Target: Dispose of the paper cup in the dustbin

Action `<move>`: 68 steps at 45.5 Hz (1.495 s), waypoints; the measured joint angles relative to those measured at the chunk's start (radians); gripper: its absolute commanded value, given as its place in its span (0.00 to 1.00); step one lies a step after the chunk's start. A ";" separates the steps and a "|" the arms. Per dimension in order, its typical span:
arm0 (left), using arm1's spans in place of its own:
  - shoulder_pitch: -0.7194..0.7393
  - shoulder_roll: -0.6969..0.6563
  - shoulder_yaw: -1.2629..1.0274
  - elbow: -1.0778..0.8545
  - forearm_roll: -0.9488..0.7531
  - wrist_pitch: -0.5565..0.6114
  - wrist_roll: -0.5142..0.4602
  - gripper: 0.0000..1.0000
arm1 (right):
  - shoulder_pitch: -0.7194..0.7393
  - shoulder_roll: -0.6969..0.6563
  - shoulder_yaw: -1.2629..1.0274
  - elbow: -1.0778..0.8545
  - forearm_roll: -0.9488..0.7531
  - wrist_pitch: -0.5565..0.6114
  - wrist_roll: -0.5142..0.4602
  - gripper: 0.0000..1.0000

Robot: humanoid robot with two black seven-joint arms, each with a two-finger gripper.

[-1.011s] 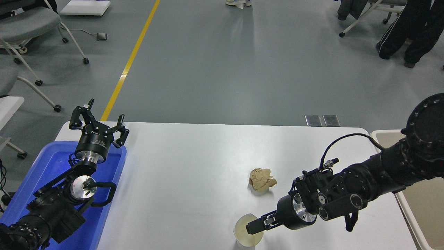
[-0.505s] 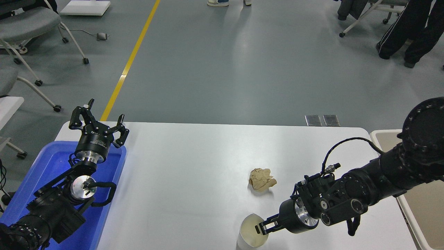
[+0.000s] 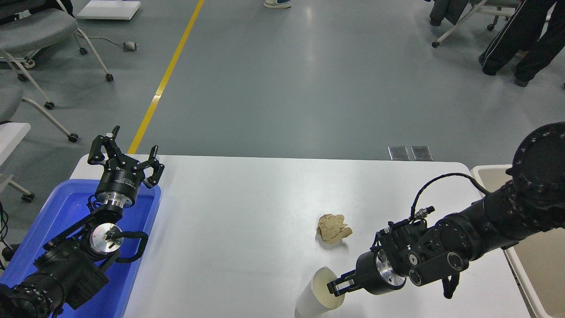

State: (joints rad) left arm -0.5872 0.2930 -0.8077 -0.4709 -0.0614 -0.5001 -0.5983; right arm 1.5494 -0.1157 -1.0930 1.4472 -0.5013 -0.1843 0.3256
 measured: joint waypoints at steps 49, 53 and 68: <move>0.001 0.000 -0.001 0.000 0.000 0.000 0.000 1.00 | 0.293 -0.722 0.431 0.142 0.012 0.415 0.096 0.00; 0.001 0.000 -0.001 0.000 0.000 0.000 0.000 1.00 | 0.286 -0.745 0.442 0.117 0.013 0.424 0.096 0.00; 0.000 0.000 -0.001 0.000 0.000 0.000 0.000 1.00 | 0.154 -0.828 0.485 -0.165 0.107 0.438 0.096 0.00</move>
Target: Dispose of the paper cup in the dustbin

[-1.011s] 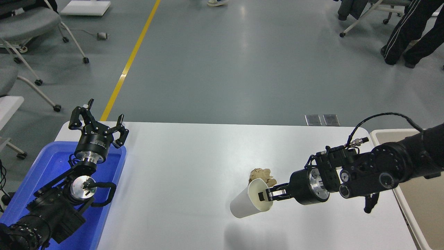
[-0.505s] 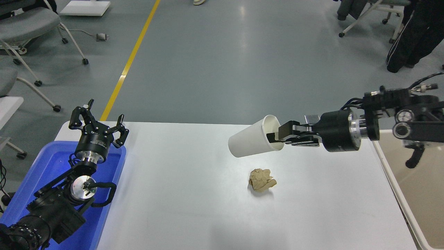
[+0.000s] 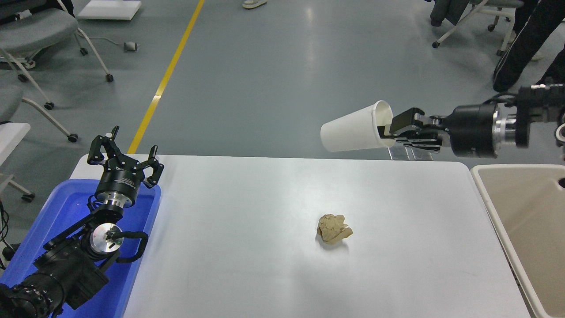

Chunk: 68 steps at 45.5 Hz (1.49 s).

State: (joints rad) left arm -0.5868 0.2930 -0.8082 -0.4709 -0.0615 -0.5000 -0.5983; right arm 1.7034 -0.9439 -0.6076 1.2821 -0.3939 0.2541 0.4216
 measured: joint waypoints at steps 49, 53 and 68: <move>0.000 0.000 0.000 0.000 0.000 0.000 0.000 1.00 | -0.825 0.252 0.283 -1.277 0.289 -0.093 -0.242 0.00; 0.000 0.000 0.000 0.000 0.000 0.000 0.000 1.00 | -0.855 0.273 0.293 -1.295 0.291 -0.122 -0.294 0.00; 0.000 0.000 0.000 0.000 0.000 0.000 0.000 1.00 | -0.978 0.390 0.310 -1.323 0.293 -0.214 -0.389 0.00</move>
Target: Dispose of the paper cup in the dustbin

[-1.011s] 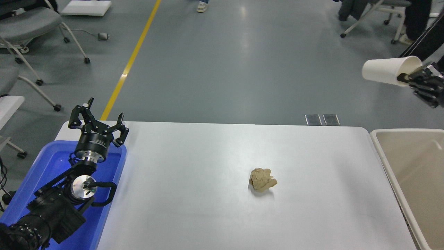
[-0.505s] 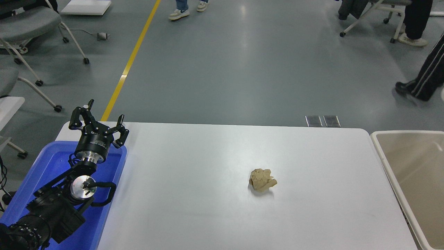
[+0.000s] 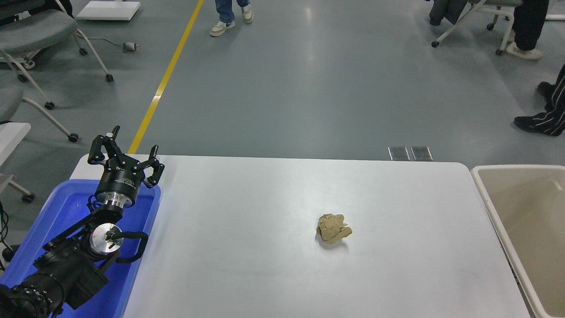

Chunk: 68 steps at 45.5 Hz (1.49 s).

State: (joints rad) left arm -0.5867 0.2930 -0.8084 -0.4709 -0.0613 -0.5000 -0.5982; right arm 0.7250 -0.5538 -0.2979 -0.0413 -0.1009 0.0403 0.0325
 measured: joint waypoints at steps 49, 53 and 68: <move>0.000 0.000 0.000 0.000 0.000 0.000 0.000 1.00 | -0.117 0.157 0.045 -0.007 0.004 -0.186 -0.026 0.99; 0.000 0.000 0.000 0.000 0.000 0.000 0.000 1.00 | -0.105 0.162 0.045 -0.008 0.004 -0.193 -0.025 0.99; 0.000 0.000 0.000 0.000 0.000 0.000 0.000 1.00 | 0.075 0.093 0.082 0.016 0.006 -0.194 -0.026 0.99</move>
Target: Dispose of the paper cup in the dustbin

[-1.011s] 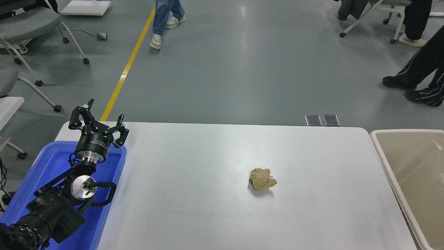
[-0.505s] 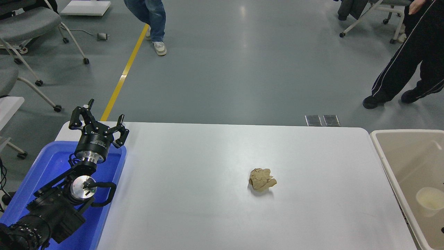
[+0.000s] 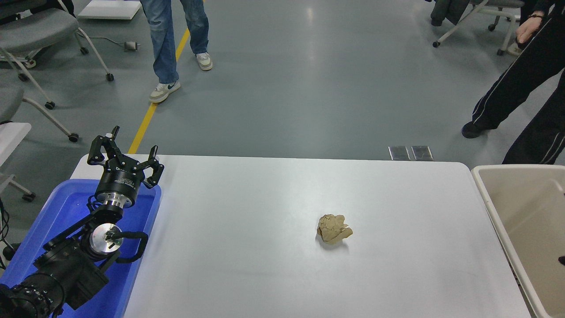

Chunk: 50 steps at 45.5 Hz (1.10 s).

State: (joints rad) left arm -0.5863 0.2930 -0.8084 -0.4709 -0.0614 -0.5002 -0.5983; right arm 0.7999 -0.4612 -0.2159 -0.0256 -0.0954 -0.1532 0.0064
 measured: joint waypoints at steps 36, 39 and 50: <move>0.000 0.000 0.000 0.000 0.000 0.000 0.000 1.00 | 0.300 -0.245 0.697 0.601 -0.002 0.005 0.018 1.00; 0.000 0.000 0.000 0.000 0.000 0.000 0.000 1.00 | 0.292 -0.257 0.755 0.665 -0.005 0.012 0.035 1.00; 0.000 0.000 0.000 0.000 0.000 0.000 0.000 1.00 | 0.247 -0.273 0.864 0.794 -0.012 0.045 0.169 1.00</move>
State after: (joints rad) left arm -0.5860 0.2930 -0.8084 -0.4710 -0.0617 -0.5001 -0.5983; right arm 1.0466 -0.7343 0.6484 0.7689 -0.1075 -0.1085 0.1757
